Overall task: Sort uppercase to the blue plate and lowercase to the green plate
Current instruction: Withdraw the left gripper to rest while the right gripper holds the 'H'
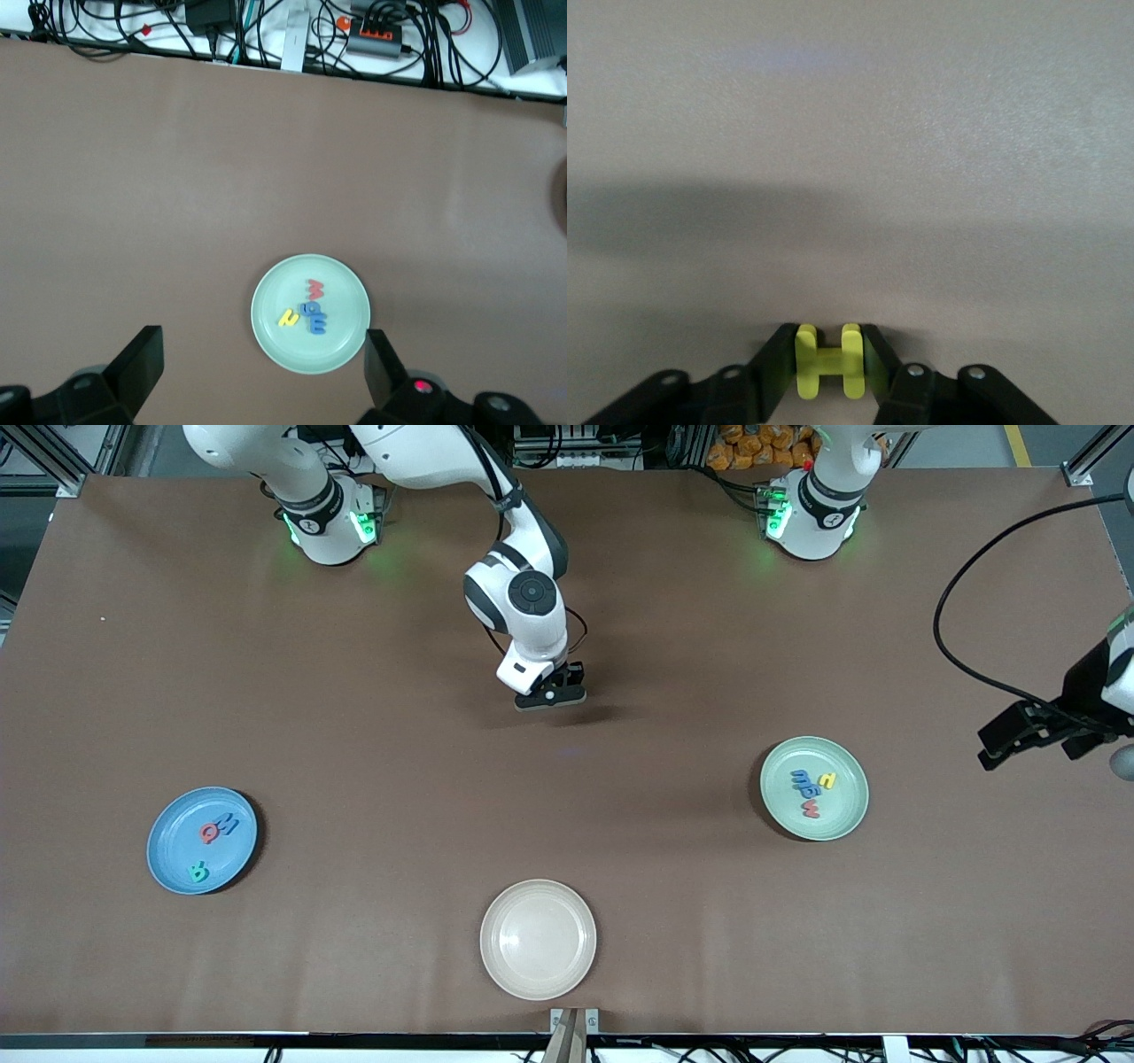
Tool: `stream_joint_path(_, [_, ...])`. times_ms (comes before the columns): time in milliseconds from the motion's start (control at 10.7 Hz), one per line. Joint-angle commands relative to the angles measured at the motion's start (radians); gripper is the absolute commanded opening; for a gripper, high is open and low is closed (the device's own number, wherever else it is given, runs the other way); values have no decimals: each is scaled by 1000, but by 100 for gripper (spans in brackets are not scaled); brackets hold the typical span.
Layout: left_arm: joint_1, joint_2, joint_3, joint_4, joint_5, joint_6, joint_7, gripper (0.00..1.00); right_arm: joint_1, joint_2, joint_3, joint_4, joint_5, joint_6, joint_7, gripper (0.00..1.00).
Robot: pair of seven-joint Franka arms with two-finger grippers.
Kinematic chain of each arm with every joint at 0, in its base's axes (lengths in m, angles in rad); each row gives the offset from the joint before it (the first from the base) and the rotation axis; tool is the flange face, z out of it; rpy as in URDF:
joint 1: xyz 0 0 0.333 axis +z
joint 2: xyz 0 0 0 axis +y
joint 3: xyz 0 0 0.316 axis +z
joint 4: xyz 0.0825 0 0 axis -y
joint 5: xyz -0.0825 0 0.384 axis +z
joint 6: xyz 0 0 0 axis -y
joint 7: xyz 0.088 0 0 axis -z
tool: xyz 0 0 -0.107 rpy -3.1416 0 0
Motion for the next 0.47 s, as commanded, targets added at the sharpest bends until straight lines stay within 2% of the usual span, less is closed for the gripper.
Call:
stream_joint_path(0, [-15, -21, 19, -17, -28, -64, 5, 100, -13, 11, 3, -4, -29, 13, 22, 0])
stream_joint_path(280, [-21, -25, 19, -14, -48, -141, 0, 100, -47, -30, -37, -2, -29, 4, 15, 0])
stream_joint_path(374, [-21, -26, 19, -16, -52, -149, 0, 100, -89, -59, -43, -2, -30, -1, 7, 0])
